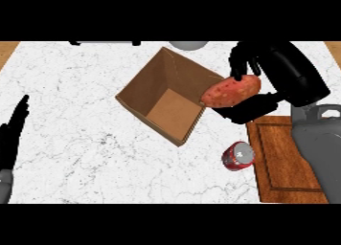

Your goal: Pick the sweet potato from the cutting board and place it in the cardboard box

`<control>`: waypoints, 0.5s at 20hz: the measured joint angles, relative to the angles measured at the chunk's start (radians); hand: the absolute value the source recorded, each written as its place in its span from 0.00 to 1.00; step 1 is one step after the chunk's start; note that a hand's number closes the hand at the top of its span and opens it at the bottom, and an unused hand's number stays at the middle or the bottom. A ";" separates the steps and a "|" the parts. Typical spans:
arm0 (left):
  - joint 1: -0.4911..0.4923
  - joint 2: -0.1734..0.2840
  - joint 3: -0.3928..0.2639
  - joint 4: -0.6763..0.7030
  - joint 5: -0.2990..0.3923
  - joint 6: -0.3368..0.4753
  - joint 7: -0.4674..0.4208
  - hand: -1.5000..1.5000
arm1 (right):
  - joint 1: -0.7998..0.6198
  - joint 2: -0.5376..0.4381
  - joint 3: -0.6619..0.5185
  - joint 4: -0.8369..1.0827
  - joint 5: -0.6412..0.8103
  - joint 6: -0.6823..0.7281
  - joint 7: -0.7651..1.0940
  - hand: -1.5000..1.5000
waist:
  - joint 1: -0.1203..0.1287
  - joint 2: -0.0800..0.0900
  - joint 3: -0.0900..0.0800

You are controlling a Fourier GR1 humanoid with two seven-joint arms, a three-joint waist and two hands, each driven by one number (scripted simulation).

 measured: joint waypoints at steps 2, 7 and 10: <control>-0.012 -0.002 -0.002 0.002 -0.005 -0.005 0.007 0.50 | -0.068 0.068 0.014 0.041 0.005 0.000 0.068 1.00 | 0.004 0.001 0.000; -0.028 -0.003 0.015 0.025 -0.005 -0.019 -0.007 0.50 | -0.198 0.198 0.008 0.209 0.013 -0.021 0.131 1.00 | 0.009 0.003 0.000; -0.018 -0.006 0.022 0.022 -0.005 -0.027 -0.014 0.50 | -0.284 0.263 -0.002 0.332 0.032 -0.049 0.139 1.00 | 0.013 0.004 0.000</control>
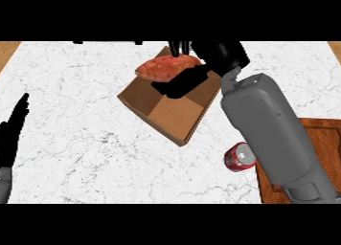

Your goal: Pick the sweet potato from the cutting board and place it in the cardboard box

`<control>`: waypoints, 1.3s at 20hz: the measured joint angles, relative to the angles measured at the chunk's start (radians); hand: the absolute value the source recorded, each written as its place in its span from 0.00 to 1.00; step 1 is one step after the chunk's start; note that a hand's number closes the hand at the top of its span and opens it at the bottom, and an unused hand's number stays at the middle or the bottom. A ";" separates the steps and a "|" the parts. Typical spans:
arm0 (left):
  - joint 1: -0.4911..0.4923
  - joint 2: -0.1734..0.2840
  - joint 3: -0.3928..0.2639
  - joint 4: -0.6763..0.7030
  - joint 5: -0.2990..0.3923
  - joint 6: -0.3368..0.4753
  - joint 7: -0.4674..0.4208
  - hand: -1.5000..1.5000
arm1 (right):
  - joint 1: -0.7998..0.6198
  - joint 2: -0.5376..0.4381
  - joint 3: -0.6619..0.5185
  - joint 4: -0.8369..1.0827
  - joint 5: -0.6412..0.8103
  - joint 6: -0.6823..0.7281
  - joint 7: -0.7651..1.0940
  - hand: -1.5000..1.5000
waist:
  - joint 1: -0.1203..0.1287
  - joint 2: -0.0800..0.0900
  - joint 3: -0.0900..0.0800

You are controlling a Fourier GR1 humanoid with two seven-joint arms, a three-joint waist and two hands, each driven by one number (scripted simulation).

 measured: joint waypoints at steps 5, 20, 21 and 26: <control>0.000 -0.021 -0.012 -0.037 -0.018 0.006 0.025 0.50 | -0.107 0.070 0.010 0.235 0.014 -0.093 -0.035 1.00 | 0.009 0.002 0.000; -0.047 -0.042 -0.011 0.003 -0.039 -0.011 0.001 0.50 | -0.261 0.094 0.122 0.719 -0.226 -0.324 -0.098 0.00 | 0.046 0.009 -0.001; -0.054 -0.043 -0.014 -0.001 -0.041 -0.014 0.009 0.50 | -0.262 0.092 0.126 0.736 -0.240 -0.339 -0.125 0.00 | 0.048 0.008 -0.001; -0.055 -0.036 -0.002 0.012 -0.043 -0.021 0.003 0.50 | -0.272 0.094 0.098 0.766 -0.310 -0.417 -0.251 0.00 | 0.039 0.006 -0.001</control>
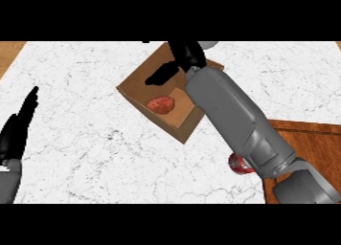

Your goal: Pick the sweet potato from the cutting board and place it in the cardboard box

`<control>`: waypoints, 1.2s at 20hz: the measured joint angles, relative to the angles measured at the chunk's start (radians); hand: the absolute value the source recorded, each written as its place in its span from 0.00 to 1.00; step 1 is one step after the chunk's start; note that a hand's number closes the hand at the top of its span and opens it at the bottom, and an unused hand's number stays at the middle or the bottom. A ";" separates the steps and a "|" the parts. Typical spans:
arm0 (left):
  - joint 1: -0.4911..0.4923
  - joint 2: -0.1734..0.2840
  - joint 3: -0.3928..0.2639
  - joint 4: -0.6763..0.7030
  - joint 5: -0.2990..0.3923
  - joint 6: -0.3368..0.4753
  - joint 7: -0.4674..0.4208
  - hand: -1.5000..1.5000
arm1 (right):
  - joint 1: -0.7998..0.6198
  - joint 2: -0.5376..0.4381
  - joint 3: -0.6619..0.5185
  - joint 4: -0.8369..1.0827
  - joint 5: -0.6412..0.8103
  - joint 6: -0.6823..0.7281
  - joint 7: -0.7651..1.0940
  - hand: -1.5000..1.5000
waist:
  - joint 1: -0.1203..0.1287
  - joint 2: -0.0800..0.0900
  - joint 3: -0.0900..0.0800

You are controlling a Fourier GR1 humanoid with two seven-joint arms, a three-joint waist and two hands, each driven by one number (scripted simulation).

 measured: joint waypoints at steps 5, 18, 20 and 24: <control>0.001 0.003 0.013 0.004 -0.002 0.002 0.003 0.50 | -0.010 0.002 -0.090 0.008 -0.081 -0.073 -0.098 0.00 | -0.013 0.000 0.001; 0.038 -0.011 0.040 -0.001 -0.012 0.010 0.001 0.50 | 0.120 -0.210 -0.283 -0.073 -0.230 0.110 -0.229 0.00 | -0.057 -0.010 0.002; 0.047 -0.003 0.048 -0.027 -0.007 0.002 0.019 0.50 | 0.164 -0.268 -0.298 -0.100 -0.241 0.153 -0.235 0.00 | -0.060 -0.011 0.002; 0.075 -0.013 0.043 -0.065 -0.016 0.002 0.023 0.50 | 0.223 -0.373 -0.338 -0.108 -0.260 0.244 -0.270 0.00 | -0.056 -0.010 0.002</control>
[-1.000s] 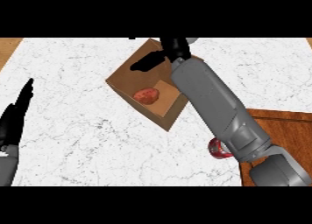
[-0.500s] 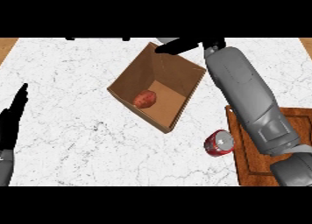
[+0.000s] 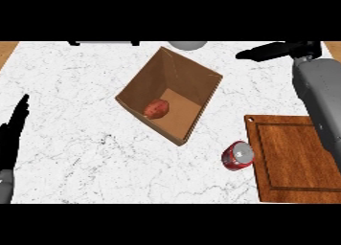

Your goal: Pick the sweet potato from the cutting board and place it in the cardboard box

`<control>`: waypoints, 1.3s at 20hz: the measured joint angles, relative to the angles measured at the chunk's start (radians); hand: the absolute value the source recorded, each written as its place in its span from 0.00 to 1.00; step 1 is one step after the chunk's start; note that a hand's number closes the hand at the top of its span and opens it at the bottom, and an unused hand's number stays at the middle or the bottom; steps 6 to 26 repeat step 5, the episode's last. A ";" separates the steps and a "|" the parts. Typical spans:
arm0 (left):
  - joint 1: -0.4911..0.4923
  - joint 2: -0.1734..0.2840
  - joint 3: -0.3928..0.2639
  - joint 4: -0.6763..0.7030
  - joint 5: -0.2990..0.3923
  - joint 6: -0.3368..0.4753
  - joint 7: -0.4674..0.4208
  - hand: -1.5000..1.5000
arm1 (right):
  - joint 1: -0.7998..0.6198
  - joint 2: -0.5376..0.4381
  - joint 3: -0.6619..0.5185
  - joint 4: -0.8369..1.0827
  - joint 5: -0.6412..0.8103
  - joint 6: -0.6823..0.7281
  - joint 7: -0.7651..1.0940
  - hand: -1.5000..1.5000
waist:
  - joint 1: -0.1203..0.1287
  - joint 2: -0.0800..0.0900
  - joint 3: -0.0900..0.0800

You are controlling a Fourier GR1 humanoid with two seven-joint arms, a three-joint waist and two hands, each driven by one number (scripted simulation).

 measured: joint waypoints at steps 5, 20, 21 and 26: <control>0.001 0.004 0.017 -0.004 0.008 -0.016 0.003 0.50 | 0.070 -0.137 -0.032 0.002 -0.014 0.156 -0.056 0.00 | 0.000 0.001 0.000; 0.001 0.004 0.017 -0.004 0.008 -0.016 0.003 0.50 | 0.070 -0.137 -0.032 0.002 -0.014 0.156 -0.056 0.00 | 0.000 0.001 0.000; 0.001 0.004 0.017 -0.004 0.008 -0.016 0.003 0.50 | 0.070 -0.137 -0.032 0.002 -0.014 0.156 -0.056 0.00 | 0.000 0.001 0.000; 0.001 0.004 0.017 -0.004 0.008 -0.016 0.003 0.50 | 0.070 -0.137 -0.032 0.002 -0.014 0.156 -0.056 0.00 | 0.000 0.001 0.000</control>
